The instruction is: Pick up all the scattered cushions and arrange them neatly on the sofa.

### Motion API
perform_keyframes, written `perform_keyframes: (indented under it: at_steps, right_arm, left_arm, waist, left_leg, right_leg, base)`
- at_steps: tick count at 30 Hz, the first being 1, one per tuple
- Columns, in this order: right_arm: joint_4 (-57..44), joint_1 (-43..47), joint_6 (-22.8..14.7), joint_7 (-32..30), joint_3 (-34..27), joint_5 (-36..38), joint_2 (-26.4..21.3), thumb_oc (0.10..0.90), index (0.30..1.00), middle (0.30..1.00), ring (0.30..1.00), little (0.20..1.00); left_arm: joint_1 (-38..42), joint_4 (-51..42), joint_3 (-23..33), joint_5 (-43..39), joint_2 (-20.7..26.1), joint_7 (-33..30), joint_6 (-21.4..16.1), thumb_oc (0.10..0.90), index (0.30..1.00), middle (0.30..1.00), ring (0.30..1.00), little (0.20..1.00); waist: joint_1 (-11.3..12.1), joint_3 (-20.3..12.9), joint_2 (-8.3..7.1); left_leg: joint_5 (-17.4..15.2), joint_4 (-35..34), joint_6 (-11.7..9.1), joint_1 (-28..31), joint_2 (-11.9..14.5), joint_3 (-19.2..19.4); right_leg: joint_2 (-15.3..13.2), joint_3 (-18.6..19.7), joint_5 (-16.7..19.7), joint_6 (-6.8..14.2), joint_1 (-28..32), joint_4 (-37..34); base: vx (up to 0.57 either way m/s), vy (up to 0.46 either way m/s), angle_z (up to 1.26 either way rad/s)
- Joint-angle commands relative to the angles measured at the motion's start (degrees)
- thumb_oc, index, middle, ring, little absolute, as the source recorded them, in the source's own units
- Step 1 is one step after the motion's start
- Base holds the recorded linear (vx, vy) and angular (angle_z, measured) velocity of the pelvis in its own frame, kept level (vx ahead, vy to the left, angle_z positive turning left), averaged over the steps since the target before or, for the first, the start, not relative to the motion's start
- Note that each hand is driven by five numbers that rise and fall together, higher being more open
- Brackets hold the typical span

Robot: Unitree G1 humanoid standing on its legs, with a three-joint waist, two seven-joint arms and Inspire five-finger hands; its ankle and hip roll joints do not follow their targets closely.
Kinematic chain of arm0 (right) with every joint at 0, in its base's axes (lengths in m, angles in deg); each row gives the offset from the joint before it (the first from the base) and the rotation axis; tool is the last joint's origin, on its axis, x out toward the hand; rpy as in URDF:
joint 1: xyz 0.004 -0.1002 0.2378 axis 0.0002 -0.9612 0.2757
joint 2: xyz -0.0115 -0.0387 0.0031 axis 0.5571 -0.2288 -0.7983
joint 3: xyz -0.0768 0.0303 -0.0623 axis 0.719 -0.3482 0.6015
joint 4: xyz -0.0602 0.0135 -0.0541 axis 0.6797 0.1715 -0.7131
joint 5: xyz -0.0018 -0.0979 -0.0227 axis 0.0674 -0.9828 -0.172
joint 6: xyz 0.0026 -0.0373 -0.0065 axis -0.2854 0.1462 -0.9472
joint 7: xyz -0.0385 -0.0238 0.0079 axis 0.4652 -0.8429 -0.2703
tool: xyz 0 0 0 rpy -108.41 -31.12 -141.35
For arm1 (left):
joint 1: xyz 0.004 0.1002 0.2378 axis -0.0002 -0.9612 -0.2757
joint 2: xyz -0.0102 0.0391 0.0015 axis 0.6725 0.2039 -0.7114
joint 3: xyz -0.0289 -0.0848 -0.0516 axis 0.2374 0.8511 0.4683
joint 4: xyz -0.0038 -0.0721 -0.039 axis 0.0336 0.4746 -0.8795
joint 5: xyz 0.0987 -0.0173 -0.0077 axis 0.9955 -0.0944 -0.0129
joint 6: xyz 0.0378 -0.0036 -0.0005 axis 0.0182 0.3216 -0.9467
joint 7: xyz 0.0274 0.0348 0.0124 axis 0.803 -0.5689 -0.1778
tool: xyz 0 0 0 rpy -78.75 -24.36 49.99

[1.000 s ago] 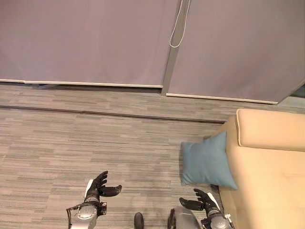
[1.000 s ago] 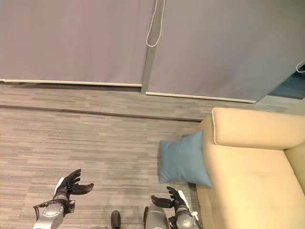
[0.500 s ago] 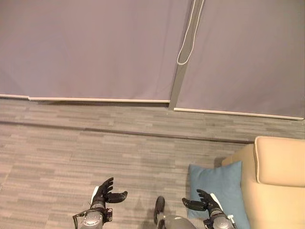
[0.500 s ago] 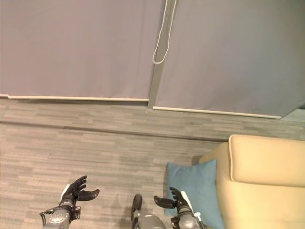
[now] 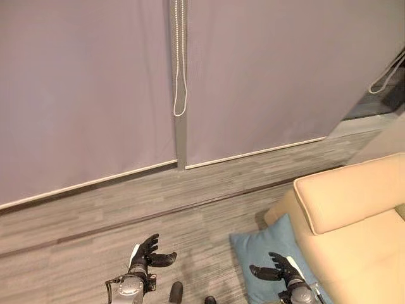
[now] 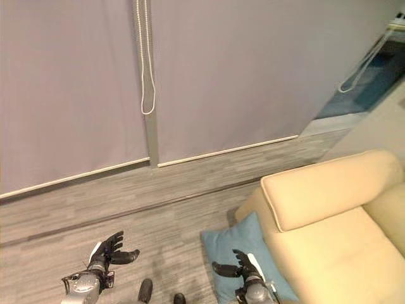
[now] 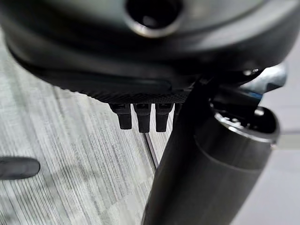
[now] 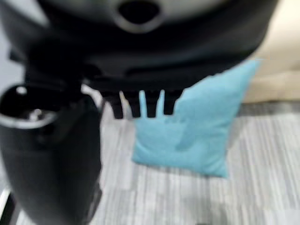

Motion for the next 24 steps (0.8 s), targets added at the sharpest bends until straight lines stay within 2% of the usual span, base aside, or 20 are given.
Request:
perform_keyframes:
  at_steps: [1, 6, 8, 9, 10, 11, 12, 13, 14, 15, 16, 18, 20, 22, 23, 24]
  right_arm:
    - [-2.6, 2.49, -1.64, -1.12, -0.53, -0.9, -0.83, 0.8, 0.9, 0.9, 0.9, 0.9]
    - [-3.61, 2.9, -1.44, -1.02, -0.23, -1.21, -0.56, 0.8, 0.9, 0.9, 0.9, 0.9]
    - [-4.18, 3.86, -1.49, -1.17, 0.1, -1.72, -0.39, 0.8, 0.9, 0.9, 0.9, 0.9]
    - [-4.18, 3.86, -1.49, -1.17, 0.1, -1.73, -0.39, 0.8, 0.9, 0.9, 0.9, 0.9]
    - [-4.3, 4.38, -1.5, -1.25, 0.36, -2.19, -0.19, 0.8, 0.9, 0.9, 0.9, 0.9]
    - [-4.6, 4.6, -1.53, -1.3, 0.4, -2.54, -0.13, 0.8, 0.9, 0.9, 0.9, 0.9]
    - [-4.61, 5.0, -1.65, -1.42, 0.7, -2.71, -0.25, 0.8, 0.9, 0.9, 0.9, 0.9]
    - [-4.61, 5.01, -1.65, -1.42, 0.7, -2.71, -0.25, 0.8, 0.9, 0.9, 0.9, 0.9]
    - [-4.57, 5.38, -1.5, -1.44, 0.81, -2.89, -0.29, 0.8, 0.9, 0.9, 0.9, 0.9]
    - [-4.64, 5.36, -1.5, -1.36, 0.91, -2.96, -0.28, 0.8, 0.9, 0.9, 0.9, 0.9]
    - [-4.98, 5.23, -1.51, -1.35, 0.71, -2.9, -0.47, 0.8, 0.9, 0.9, 0.9, 0.9]
    - [-5.66, 4.53, -1.65, -1.37, 0.33, -2.49, -0.74, 0.8, 0.9, 0.9, 0.9, 0.9]
    - [-5.72, 4.52, -1.71, -1.5, 0.13, -2.37, -0.95, 0.8, 0.9, 0.9, 0.9, 0.9]
    - [-6.98, 3.52, -1.99, -1.69, -0.92, -1.8, -1.49, 0.8, 0.9, 0.9, 0.9, 0.9]
    - [-7.18, 3.37, -2.19, -1.99, -1.33, -1.23, -2.02, 0.8, 0.9, 0.9, 0.9, 0.9]
    - [-7.17, 3.4, -2.19, -1.99, -1.34, -1.23, -1.99, 0.8, 0.9, 0.9, 0.9, 0.9]
  left_arm:
    - [0.35, -3.3, 0.44, -0.14, 2.74, 0.52, -3.42, 0.8, 0.9, 0.9, 0.9, 0.9]
    - [0.27, -3.91, 1.21, -0.31, 3.5, 0.03, -3.66, 0.8, 0.9, 0.9, 0.9, 0.9]
    - [0.04, -4.37, 2.34, -1.35, 3.72, -0.68, -3.94, 0.8, 0.9, 0.9, 0.9, 0.9]
    - [0.04, -4.37, 2.33, -1.35, 3.71, -0.68, -3.94, 0.8, 0.9, 0.9, 0.9, 0.9]
    - [-0.14, -4.35, 2.82, -2.11, 3.74, -0.75, -3.85, 0.8, 0.9, 0.9, 0.9, 0.9]
    - [-0.13, -4.18, 3.05, -2.5, 3.79, -0.95, -3.97, 0.8, 0.9, 0.9, 0.9, 0.9]
    - [-0.13, -4.19, 3.32, -3.09, 3.81, -0.83, -4.04, 0.8, 0.9, 0.9, 0.9, 0.9]
    - [-0.12, -4.18, 3.32, -3.09, 3.81, -0.83, -4.04, 0.8, 0.9, 0.9, 0.9, 0.9]
    - [-0.09, -4.34, 3.55, -3.41, 3.92, -0.9, -3.99, 0.8, 0.9, 0.9, 0.9, 0.9]
    - [-0.03, -4.32, 3.59, -3.56, 3.98, -0.86, -3.94, 0.8, 0.9, 0.9, 0.9, 0.9]
    - [0.22, -4.37, 3.49, -3.69, 3.99, -0.78, -4.03, 0.8, 0.9, 0.9, 0.9, 0.9]
    - [0.39, -4.67, 2.93, -3.16, 3.9, -0.61, -4.03, 0.8, 0.9, 0.9, 0.9, 0.9]
    - [0.6, -4.89, 2.69, -3.07, 3.82, -0.52, -4.0, 0.8, 0.9, 0.9, 0.9, 0.9]
    - [0.86, -5.74, 1.87, -2.93, 3.54, -0.07, -3.75, 0.8, 0.9, 0.9, 0.9, 0.9]
    - [0.87, -6.58, 1.21, -2.66, 3.25, 0.38, -3.64, 0.8, 0.9, 0.9, 0.9, 0.9]
    - [0.9, -6.58, 1.22, -2.66, 3.29, 0.37, -3.64, 0.8, 0.9, 0.9, 0.9, 0.9]
  waist:
    - [1.22, -1.1, -2.33]
    - [1.23, -0.87, -1.74]
    - [2.17, -0.16, -1.18]
    - [2.21, -0.07, -1.17]
    - [3.22, 0.22, -0.96]
    - [3.62, 0.42, -0.9]
    - [4.24, 0.56, -0.67]
    - [4.16, 0.58, -0.66]
    - [4.57, 0.65, -0.71]
    - [4.51, 0.69, -0.42]
    - [3.89, 1.0, -0.87]
    - [3.23, 0.81, -1.7]
    - [3.14, 0.72, -1.79]
    - [2.31, 0.29, -2.09]
    - [2.22, 0.9, -2.29]
    - [2.07, 0.68, -2.43]
  left_leg:
    - [-10.42, 7.13, -1.35, -1.1, -2.48, 0.77]
    - [-10.74, 6.48, -0.1, -0.46, -2.39, 3.94]
    - [-11.01, 5.73, 0.19, -0.04, -1.64, 6.94]
    - [-11.03, 5.68, 0.2, 0.1, -1.63, 6.96]
    - [-11.03, 4.96, 0.15, 0.73, -0.99, 8.94]
    - [-11.09, 4.46, -0.08, 1.42, -0.56, 10.29]
    - [-11.17, 3.97, -0.24, 2.08, -0.05, 11.74]
    - [-11.14, 3.94, -0.24, 2.1, -0.06, 11.67]
    - [-11.4, 3.74, -0.3, 2.59, 0.33, 12.7]
    - [-12.3, 3.33, -0.73, 3.7, 0.99, 12.58]
    - [-11.7, 4.07, -0.53, 3.25, 0.62, 12.63]
    - [-12.57, 4.89, -0.63, 3.51, 0.13, 12.74]
    - [-12.87, 5.44, -0.86, 3.37, 0.14, 12.74]
    - [-13.92, 8.31, -2.03, 2.65, 0.6, 13.11]
    - [-14.09, 13.84, -3.26, 1.36, 1.64, 13.85]
    - [-13.86, 13.81, -3.22, 1.01, 1.49, 13.75]
  right_leg:
    - [-1.88, -1.29, 1.97, 4.96, -2.39, 0.81]
    - [-2.06, 0.04, 2.38, 6.43, -4.62, 2.87]
    - [-3.99, -4.79, 2.94, 7.2, -6.59, 3.7]
    - [-3.97, -4.77, 2.89, 7.2, -6.5, 3.75]
    - [-6.2, -12.29, 3.43, 7.12, -7.2, 3.29]
    - [-7.38, -17.16, 3.9, 6.87, -7.93, 3.67]
    - [-8.7, -23.91, 3.66, 6.49, -8.16, 3.76]
    - [-8.72, -23.98, 3.63, 6.49, -8.14, 3.79]
    - [-9.67, -27.84, 3.67, 6.18, -8.44, 4.29]
    - [-9.28, -28.64, 2.27, 6.38, -8.45, 5.21]
    - [-9.16, -28.53, 2.85, 6.13, -8.55, 4.41]
    - [-8.26, -26.28, 3.2, 5.77, -7.4, 2.25]
    - [-8.15, -26.16, 3.43, 5.76, -7.1, 1.53]
    - [-7.98, -26.05, 3.39, 5.13, -5.83, -0.23]
    - [-7.57, -25.98, 3.15, 4.65, -3.67, -1.76]
    - [-7.72, -26.09, 3.26, 4.66, -3.95, -1.8]
  base:
    - [0.02, 0.119, -0.66]
    - [-0.01, 0.083, -0.72]
    - [-0.04, 0.031, -0.92]
    - [0.0, -0.003, -1.37]
    - [0.02, -0.013, -1.38]
    - [0.04, -0.039, -1.09]
    - [0.03, -0.034, -0.66]
    - [0.05, -0.057, -0.6]
    - [0.12, -0.065, -0.77]
    - [0.11, -0.098, -0.57]
    - [0.12, -0.095, -0.3]
    - [0.09, -0.121, 0.09]
    - [0.07, -0.09, 0.17]
    - [0.12, -0.124, 0.04]
    - [0.11, -0.123, 0.07]
    - [0.07, -0.122, 0.24]
